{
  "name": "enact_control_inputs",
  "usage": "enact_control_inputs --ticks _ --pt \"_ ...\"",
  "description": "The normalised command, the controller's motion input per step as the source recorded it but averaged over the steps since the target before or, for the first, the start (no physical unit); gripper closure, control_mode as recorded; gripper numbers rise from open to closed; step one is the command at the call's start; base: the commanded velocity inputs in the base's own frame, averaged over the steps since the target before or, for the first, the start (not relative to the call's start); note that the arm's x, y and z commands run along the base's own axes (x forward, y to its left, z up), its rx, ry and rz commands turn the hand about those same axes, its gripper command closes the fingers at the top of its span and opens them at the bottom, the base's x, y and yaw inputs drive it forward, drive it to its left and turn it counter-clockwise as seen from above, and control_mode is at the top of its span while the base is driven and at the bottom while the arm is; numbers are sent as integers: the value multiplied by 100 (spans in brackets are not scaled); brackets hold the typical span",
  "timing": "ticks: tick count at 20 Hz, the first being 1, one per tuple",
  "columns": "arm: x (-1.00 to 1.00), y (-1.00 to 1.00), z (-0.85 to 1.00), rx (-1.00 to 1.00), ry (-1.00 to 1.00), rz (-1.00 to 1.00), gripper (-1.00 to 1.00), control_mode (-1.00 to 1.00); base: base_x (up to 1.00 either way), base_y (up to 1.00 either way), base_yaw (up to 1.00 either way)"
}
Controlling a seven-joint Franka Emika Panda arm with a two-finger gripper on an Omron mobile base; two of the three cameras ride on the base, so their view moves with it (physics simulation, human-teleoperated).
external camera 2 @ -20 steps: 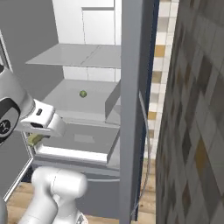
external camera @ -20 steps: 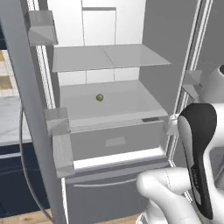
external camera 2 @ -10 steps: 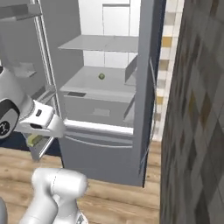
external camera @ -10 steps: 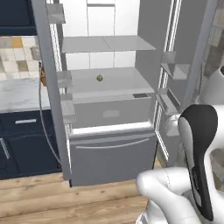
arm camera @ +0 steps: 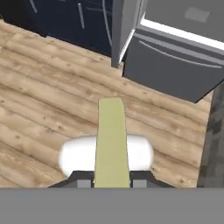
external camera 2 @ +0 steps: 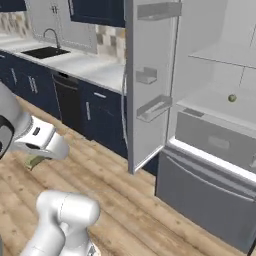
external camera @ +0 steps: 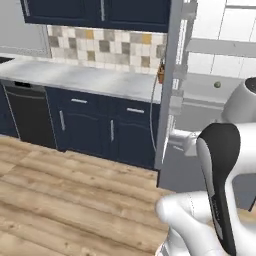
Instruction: Pick the egg and butter from the fridge and place them by the bowl for mixing.
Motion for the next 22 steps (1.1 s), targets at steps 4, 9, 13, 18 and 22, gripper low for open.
enact_control_inputs --ticks 4,9,13,18,22 --pt "0 0 0 0 0 0 100 100 -10 41 99" --pt "0 0 0 0 0 0 100 100 16 52 79" --pt "0 0 0 0 0 0 100 100 85 14 51" --pt "0 0 0 0 0 0 100 100 100 -52 24" --pt "0 0 0 0 0 0 100 100 100 -64 27"
